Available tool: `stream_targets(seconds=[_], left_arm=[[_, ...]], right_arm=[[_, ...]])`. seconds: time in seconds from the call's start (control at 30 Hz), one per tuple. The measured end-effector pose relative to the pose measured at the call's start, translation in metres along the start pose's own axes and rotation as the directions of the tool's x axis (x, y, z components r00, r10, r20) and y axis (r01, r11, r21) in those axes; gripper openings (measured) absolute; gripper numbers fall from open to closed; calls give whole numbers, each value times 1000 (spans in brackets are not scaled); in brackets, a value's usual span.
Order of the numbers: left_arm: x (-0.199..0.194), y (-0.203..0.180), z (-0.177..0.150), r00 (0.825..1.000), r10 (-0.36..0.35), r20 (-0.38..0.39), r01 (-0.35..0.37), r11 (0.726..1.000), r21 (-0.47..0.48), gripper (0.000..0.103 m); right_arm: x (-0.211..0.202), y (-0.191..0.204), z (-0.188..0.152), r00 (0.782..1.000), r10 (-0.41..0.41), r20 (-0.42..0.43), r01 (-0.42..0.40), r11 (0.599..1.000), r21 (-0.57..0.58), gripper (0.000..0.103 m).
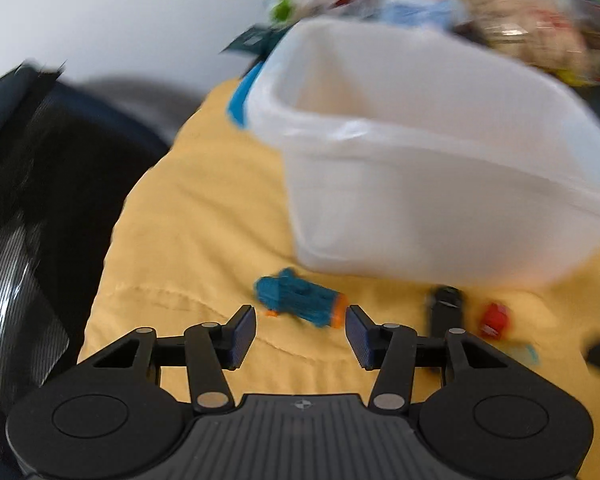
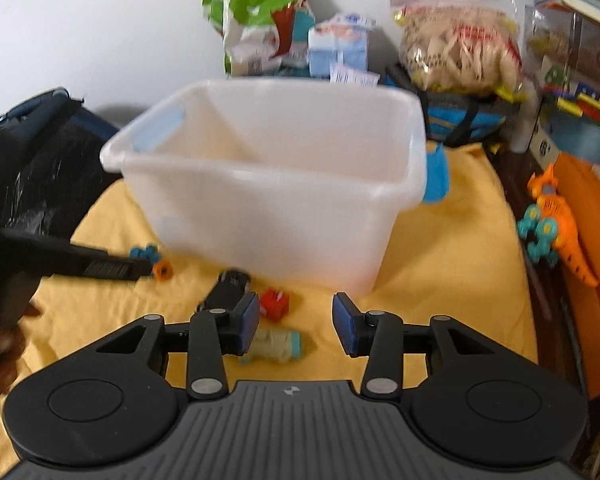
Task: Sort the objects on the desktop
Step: 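Move both grippers back down toward the toys on the cloth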
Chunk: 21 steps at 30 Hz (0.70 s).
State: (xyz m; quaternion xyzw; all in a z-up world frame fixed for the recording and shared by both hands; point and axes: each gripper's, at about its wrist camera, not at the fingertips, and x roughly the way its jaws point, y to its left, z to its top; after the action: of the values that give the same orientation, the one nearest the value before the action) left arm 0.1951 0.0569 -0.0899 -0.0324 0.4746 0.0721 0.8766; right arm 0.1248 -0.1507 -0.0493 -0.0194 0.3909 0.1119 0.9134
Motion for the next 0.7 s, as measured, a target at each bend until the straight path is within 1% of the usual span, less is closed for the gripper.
stream_targets(seconds=[0.07,0.13,0.17,0.2,0.27,0.33,0.37,0.4,0.43,0.47,0.53,0.57,0.63,0.7], left_arm=[[10,-5,7,1000,1,-18,-2,999,-41,54],[15,-10,12,1000,5,-19,-6,998,-65,54],[18,-12,15,1000,12,-19,-14,997,-72,55],[21,-14,18,999,25,-21,-27,997,-76,58],[30,-15,21,998,49,-29,-51,995,-80,65],[35,-12,20,999,39,-34,-41,997,-68,65],[36,-11,17,999,29,-38,-31,998,-46,64],[37,-10,13,999,23,-47,-24,1000,-20,57],[38,-8,9,998,25,-55,-24,1000,8,53],[37,-5,4,999,23,-49,-21,999,33,51],[31,2,-5,999,7,-37,-4,996,84,46],[29,4,-9,999,-2,-36,6,994,113,40],[22,8,-17,999,-26,-32,31,985,170,34],[17,13,-26,999,-43,-33,49,976,212,23]], right_arm=[[1,0,-3,1000,-3,-7,3,1000,1,45],[2,0,-5,1000,-9,-12,9,1000,2,46],[3,0,-5,1000,-13,-14,13,1000,4,47],[4,-1,-6,1000,-15,-17,15,1000,6,48],[6,0,-7,1000,-19,-23,19,1000,9,48],[8,1,-7,999,-19,-29,19,1000,7,48],[9,2,-7,999,-18,-29,18,1000,4,48],[9,3,-7,999,-17,-27,17,1000,-2,48],[9,4,-8,999,-18,-27,18,1000,-10,48],[9,5,-9,999,-20,-27,20,1000,-17,48],[10,6,-10,999,-22,-29,21,999,-25,48],[11,6,-11,999,-21,-32,20,999,-25,48],[14,7,-13,999,-20,-40,19,999,-27,48],[14,8,-16,999,-15,-44,14,999,-32,48]])
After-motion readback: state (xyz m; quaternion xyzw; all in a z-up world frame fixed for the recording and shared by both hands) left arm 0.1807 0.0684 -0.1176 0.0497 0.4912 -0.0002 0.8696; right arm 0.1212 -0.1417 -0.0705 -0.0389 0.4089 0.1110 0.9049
